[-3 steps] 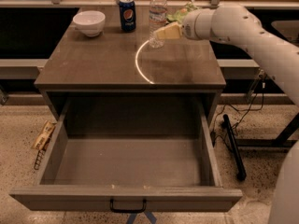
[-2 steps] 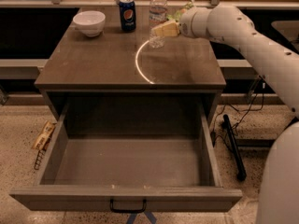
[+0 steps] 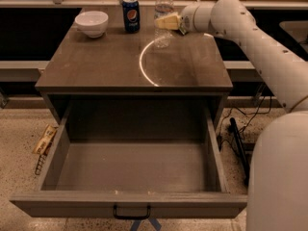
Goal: Place water bottle into top drawer
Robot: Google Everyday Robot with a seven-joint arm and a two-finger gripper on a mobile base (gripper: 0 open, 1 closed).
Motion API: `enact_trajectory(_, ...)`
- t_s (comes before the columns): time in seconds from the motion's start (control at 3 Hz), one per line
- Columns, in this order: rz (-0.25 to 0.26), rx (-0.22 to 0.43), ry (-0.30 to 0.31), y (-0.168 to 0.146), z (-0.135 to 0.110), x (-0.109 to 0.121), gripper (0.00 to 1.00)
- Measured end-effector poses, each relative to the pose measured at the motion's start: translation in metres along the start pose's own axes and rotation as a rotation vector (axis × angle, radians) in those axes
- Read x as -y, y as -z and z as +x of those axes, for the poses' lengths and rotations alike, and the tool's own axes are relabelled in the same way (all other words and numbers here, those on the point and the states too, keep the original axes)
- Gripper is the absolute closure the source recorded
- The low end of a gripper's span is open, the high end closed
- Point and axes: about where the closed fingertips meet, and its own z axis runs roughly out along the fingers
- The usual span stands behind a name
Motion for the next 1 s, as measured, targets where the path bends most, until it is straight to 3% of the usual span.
enact_trajectory(0.67,-0.081,-0.008,-0.016,0.002,0.002,-0.001,0.65)
enact_trajectory(1.0,-0.049,0.004,-0.001,0.028,-0.006,0.007,0.88)
